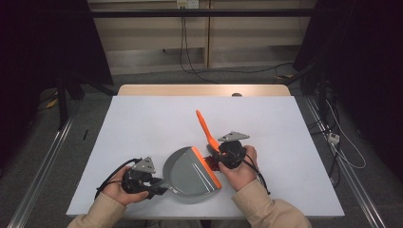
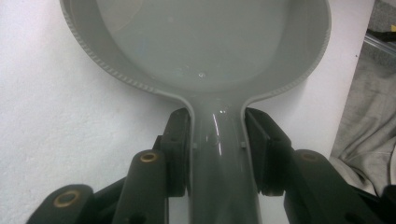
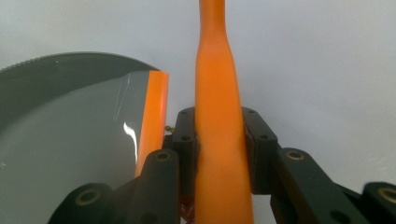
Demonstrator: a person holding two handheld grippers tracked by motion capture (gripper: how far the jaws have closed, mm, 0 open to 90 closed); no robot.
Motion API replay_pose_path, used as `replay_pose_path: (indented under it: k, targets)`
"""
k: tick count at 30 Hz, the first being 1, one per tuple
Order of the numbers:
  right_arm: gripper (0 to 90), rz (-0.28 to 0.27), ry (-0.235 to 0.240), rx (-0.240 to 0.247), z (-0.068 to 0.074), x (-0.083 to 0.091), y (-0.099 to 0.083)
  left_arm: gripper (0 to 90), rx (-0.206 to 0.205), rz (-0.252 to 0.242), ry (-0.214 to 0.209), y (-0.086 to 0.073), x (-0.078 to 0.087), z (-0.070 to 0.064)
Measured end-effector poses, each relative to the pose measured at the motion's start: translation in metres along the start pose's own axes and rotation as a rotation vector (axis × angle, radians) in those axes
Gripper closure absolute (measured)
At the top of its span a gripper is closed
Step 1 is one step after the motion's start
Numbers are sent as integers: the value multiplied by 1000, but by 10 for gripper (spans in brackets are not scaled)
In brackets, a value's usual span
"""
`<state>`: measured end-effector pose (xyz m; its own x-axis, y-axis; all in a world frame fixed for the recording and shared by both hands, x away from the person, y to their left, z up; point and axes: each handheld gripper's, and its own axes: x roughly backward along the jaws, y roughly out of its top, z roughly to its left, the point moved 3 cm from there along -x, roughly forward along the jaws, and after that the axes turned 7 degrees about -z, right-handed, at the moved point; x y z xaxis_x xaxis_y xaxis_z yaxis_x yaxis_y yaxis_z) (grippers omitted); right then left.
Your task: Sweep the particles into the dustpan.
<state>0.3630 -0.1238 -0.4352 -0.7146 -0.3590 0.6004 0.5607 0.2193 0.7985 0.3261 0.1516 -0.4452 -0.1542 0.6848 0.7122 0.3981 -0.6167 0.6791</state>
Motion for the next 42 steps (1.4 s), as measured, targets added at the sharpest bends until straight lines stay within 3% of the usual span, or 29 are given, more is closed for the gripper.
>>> replay_pose_path:
  k: [13,23,34,37,42]
  targets:
    - [713,-25,26,-41,20,-3,-1,629,13,1,0,1,-1,0]
    - [712,-44,10,-16,34,-3,-1,629,17,-1,-3,1,-1,0]
    - [712,-78,91,-17,51,0,10,629,19,-3,-2,0,0,1]
    - [712,-105,122,-52,46,2,15,629,12,0,-6,-1,0,1]
    - [712,-135,91,-58,28,6,24,630,13,-1,-6,-1,0,2]
